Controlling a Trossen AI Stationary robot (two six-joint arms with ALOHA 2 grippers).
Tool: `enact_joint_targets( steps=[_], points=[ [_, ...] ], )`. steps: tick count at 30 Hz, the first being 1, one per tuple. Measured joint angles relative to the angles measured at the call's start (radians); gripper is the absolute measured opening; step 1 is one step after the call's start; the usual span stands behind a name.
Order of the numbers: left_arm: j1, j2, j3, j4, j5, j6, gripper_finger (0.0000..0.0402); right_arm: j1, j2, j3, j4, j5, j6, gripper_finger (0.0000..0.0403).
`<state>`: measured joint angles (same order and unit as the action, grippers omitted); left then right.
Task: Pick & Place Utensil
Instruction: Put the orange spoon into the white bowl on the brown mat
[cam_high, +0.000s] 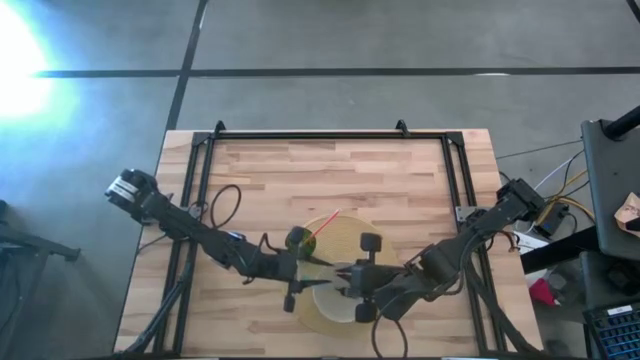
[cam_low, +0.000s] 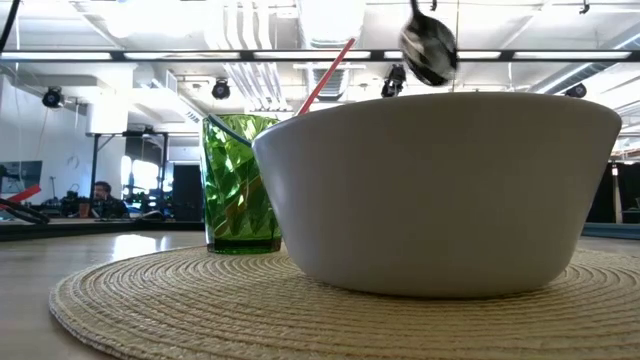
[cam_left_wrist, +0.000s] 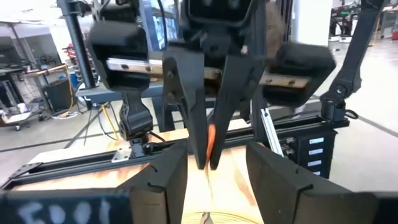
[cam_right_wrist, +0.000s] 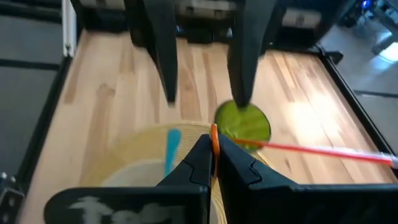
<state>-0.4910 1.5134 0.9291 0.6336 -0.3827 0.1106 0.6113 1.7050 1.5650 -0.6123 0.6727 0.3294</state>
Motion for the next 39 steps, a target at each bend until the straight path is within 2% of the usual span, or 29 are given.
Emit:
enact_joint_targets(
  steps=[14,21,26,32,39],
  points=[
    [-0.001,-0.114,0.0,-0.155,-0.001,-0.028,0.0154,0.037,-0.096,-0.013,-0.249,0.024,0.15,0.0008],
    [-0.001,-0.137,0.001,-0.19,0.0,-0.039,0.0154,0.111,-0.178,-0.108,-0.296,0.203,0.309,0.0008],
    [-0.001,-0.137,0.001,-0.206,-0.001,-0.04,0.0152,0.15,-0.253,-0.231,-0.294,0.308,0.5,0.0008],
    [-0.001,-0.137,0.001,-0.21,-0.001,-0.04,0.0152,0.155,-0.352,-0.402,-0.221,0.351,0.68,0.0008],
    [0.0,-0.137,0.001,-0.21,-0.001,-0.04,0.0152,0.155,-0.507,-0.601,0.068,0.354,0.654,0.0008]
  ],
)
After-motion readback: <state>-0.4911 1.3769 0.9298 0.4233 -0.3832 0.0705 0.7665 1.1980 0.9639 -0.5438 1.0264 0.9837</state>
